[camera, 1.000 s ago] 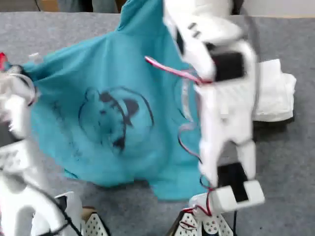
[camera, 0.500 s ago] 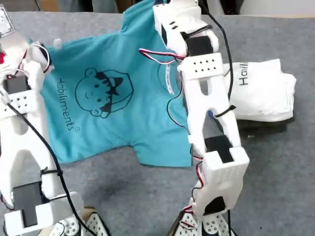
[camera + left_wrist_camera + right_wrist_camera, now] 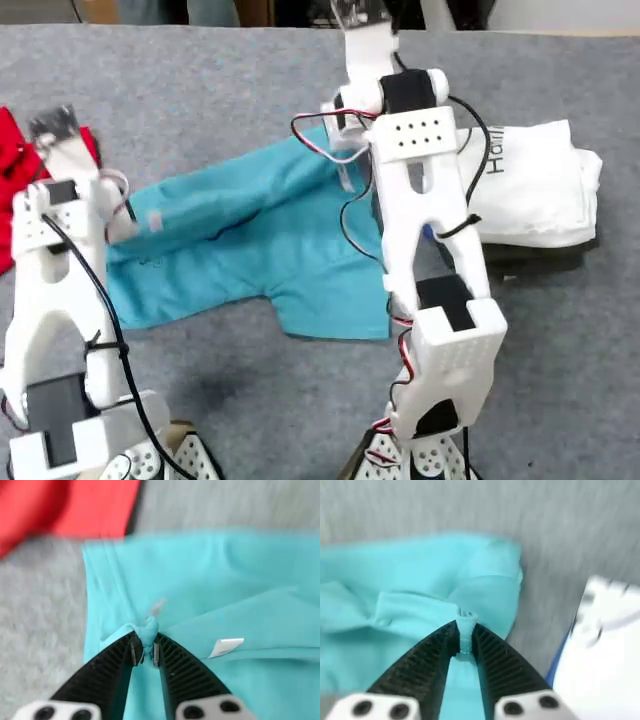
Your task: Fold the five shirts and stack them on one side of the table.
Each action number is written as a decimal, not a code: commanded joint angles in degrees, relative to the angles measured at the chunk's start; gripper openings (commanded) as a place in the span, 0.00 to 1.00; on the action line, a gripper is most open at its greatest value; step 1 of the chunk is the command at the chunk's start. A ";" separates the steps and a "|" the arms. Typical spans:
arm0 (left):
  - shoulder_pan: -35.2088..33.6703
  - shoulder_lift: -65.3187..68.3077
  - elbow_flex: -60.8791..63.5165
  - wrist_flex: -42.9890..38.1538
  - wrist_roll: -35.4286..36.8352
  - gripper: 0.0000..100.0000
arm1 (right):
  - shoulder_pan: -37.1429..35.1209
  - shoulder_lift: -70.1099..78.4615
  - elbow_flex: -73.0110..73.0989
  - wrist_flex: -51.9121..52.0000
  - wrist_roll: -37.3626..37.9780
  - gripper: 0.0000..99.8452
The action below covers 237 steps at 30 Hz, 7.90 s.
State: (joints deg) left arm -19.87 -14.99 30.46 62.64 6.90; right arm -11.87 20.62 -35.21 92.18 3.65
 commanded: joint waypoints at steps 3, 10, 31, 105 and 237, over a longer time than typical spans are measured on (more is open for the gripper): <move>0.66 -11.43 11.47 0.18 -3.34 0.03 | 0.70 -3.12 1.19 9.05 0.26 0.01; -1.63 -21.71 21.76 -3.34 -3.34 0.03 | 0.35 -21.85 26.51 4.31 3.52 0.01; -2.59 -22.33 23.08 3.16 -17.14 0.03 | 7.21 -49.98 78.90 -18.81 3.96 0.01; -2.77 24.70 -7.60 -14.15 2.46 0.03 | -12.40 -24.75 57.80 -27.69 9.49 0.02; -12.62 -6.95 6.90 4.40 -17.05 0.10 | -7.21 -35.56 85.05 -31.12 58.99 0.01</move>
State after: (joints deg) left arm -32.09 -21.76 40.04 66.68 -10.59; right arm -20.92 -14.64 54.81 58.42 62.73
